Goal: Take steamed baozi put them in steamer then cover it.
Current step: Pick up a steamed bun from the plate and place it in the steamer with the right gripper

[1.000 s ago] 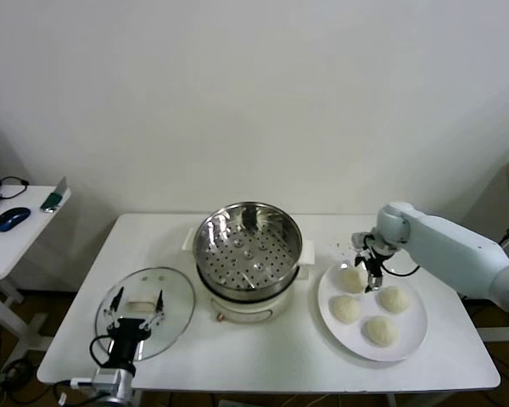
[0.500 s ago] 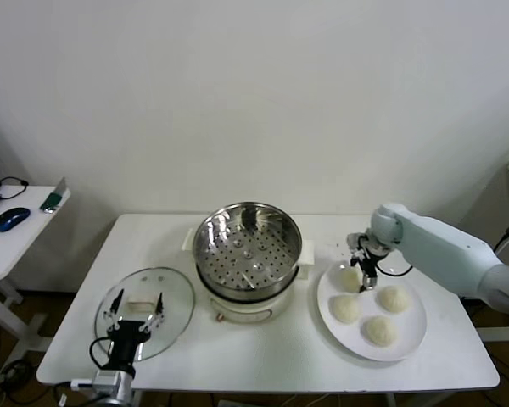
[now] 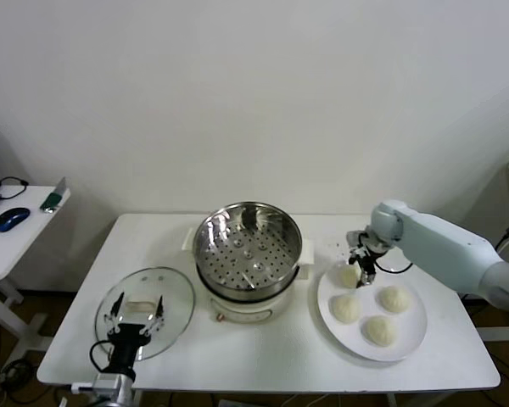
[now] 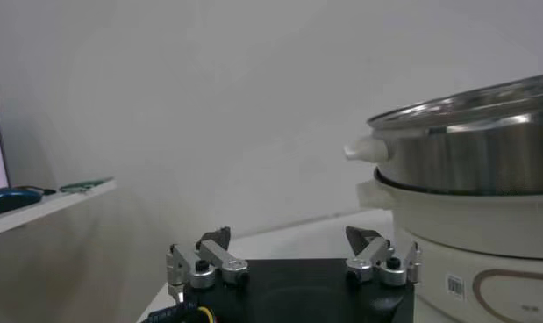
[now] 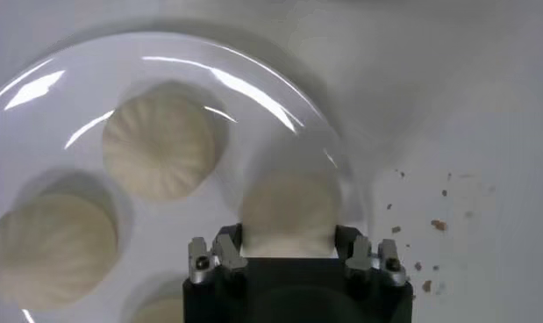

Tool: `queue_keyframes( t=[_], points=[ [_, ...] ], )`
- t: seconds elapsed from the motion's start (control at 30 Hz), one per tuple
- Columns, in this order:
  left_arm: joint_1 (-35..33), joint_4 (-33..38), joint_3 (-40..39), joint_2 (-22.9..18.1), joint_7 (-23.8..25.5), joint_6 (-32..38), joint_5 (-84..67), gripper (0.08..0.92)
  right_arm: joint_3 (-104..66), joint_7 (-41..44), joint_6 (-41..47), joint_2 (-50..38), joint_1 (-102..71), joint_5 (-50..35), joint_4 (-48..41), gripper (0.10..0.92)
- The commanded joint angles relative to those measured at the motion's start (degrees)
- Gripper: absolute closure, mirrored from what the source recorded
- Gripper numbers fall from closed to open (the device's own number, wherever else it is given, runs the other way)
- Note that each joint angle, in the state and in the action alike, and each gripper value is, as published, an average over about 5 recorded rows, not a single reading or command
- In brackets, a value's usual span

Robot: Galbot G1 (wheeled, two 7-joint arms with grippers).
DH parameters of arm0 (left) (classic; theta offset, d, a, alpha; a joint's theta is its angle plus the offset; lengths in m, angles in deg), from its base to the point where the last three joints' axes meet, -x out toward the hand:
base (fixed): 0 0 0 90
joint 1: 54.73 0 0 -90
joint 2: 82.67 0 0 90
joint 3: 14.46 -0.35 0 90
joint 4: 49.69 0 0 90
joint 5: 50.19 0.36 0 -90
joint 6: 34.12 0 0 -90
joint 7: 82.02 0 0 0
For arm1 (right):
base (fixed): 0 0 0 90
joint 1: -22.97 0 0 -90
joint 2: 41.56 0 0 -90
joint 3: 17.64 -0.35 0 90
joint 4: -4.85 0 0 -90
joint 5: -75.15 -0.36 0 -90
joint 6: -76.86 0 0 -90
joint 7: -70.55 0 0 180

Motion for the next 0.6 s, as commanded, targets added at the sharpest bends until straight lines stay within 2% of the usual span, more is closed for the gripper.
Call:
queue_keyframes(
  t=[0.03, 0.33, 0.6],
  points=[
    [-0.30, 0.25, -0.02, 0.17, -0.06, -0.34, -0.12, 0.177, 10.27, 1.79, -9.75, 0.13, 15.24, -1.38, 4.61, 0.347],
    [-0.96, 0.49, -0.14, 0.11, 0.28, -0.77, 0.08, 0.177, 19.34, 2.80, -22.44, 8.60, 33.40, -1.53, 4.91, 0.345],
    [-1.38, 0.76, -0.10, 0.08, 0.25, -0.68, 0.23, 0.177, 16.68, 3.04, -33.35, 21.16, 35.84, 3.08, 1.81, 0.338]
  ],
)
